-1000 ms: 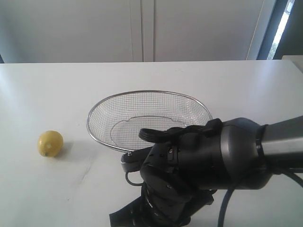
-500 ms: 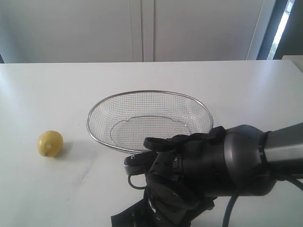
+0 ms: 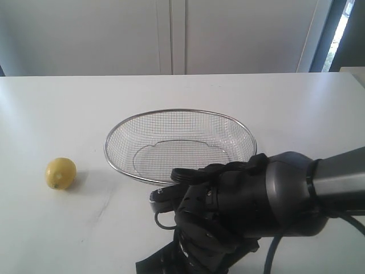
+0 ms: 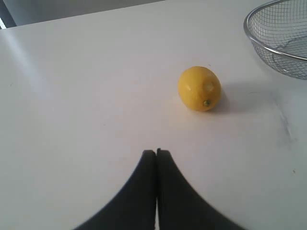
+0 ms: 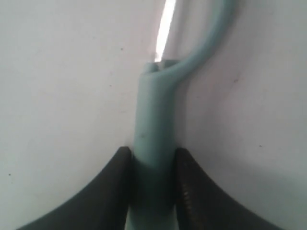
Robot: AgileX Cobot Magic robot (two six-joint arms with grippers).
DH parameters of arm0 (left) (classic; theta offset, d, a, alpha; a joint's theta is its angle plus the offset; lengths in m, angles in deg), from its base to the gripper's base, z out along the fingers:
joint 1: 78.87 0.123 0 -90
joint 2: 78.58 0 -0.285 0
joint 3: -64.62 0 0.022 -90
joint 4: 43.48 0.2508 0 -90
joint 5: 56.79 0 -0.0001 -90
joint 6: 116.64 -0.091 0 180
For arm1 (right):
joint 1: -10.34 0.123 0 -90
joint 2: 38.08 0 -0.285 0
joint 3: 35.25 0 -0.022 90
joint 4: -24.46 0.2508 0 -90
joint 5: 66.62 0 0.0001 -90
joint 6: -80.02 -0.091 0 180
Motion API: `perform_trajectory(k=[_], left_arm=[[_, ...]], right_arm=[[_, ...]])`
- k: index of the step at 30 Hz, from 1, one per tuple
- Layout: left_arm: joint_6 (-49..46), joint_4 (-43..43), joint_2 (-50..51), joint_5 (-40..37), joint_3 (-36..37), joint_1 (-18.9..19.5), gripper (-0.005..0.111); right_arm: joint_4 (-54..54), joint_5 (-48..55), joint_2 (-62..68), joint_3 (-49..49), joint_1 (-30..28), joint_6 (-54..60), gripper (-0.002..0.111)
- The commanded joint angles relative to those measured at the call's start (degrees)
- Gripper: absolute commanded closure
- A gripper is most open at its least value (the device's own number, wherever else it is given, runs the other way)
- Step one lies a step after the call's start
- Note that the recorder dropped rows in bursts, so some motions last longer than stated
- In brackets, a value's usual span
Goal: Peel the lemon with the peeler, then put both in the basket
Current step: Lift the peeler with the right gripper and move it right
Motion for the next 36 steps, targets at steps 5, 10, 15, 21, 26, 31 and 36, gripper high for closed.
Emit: perform_trajectory(k=[5,10,15,21,26,31,36], left_arm=[[0.03,-0.1,-0.26,-0.18,0.28,0.04,0.107],[0.03,-0.1,-0.26,-0.18,0.28,0.04,0.107],[0.03,-0.1,-0.26,-0.18,0.28,0.04,0.107],[0.03,-0.1,-0.26,-0.18,0.28,0.04,0.107],[0.03,-0.1,-0.26,-0.18,0.28,0.04,0.107],[0.03,-0.1,-0.26,-0.18,0.28,0.04,0.107],[0.03,-0.1,-0.26,-0.18,0.28,0.04,0.107]], right_arm=[[-0.09,3.51,-2.45,-1.97,0.03,2.01,0.108],[-0.23,7.96,-9.25,-5.07,-0.06,6.51,0.108],[-0.39,12.57,-17.72,-6.07,-0.06,14.46,0.108],[-12.54,24.6,-26.74,-6.07,-0.32,20.18,0.108],[-19.17,23.93,-35.22,-6.63,-8.73,20.88,0.108],[-5.05,19.09,-38.09,-7.94,-26.06,41.86,0.108],[13.07,19.09,-32.1,-8.03,-41.93,63.53,0.108]])
